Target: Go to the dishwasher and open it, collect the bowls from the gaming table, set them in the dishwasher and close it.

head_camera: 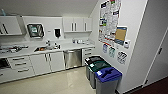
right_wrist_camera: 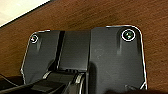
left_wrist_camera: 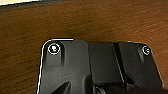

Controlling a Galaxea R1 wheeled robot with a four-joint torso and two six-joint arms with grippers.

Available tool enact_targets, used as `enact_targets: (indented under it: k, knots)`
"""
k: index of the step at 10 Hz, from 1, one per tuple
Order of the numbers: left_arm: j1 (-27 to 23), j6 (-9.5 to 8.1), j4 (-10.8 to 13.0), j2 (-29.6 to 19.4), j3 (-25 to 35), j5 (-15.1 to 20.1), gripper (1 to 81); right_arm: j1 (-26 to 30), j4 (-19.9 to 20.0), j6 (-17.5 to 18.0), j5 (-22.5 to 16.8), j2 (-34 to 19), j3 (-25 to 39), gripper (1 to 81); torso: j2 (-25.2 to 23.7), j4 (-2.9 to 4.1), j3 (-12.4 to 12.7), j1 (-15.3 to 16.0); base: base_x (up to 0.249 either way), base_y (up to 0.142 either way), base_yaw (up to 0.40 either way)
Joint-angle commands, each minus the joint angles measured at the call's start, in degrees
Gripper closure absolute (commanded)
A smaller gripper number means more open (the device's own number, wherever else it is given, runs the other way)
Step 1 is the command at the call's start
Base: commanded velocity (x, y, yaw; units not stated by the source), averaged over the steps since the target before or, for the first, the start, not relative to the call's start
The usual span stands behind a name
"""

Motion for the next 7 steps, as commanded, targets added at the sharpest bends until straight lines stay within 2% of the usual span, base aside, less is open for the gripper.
enact_targets:
  k: [1, 7]
  knots:
    - [-3.06, -0.18, -0.46, -0.11, -0.29, 2.42, 1.0, 3.20, -0.16, -0.08, -2.76, 0.26, -0.05, 1.0, 0.00, 0.00, 0.00, 0.03, 0.111, 0.079, 0.000]
    - [-3.06, -0.18, -0.46, -0.29, -0.20, 2.42, 1.0, 3.11, -0.16, -0.08, -2.76, 0.26, 0.12, 1.0, 0.00, 0.00, 0.00, 0.03, 0.112, 0.079, 0.000]
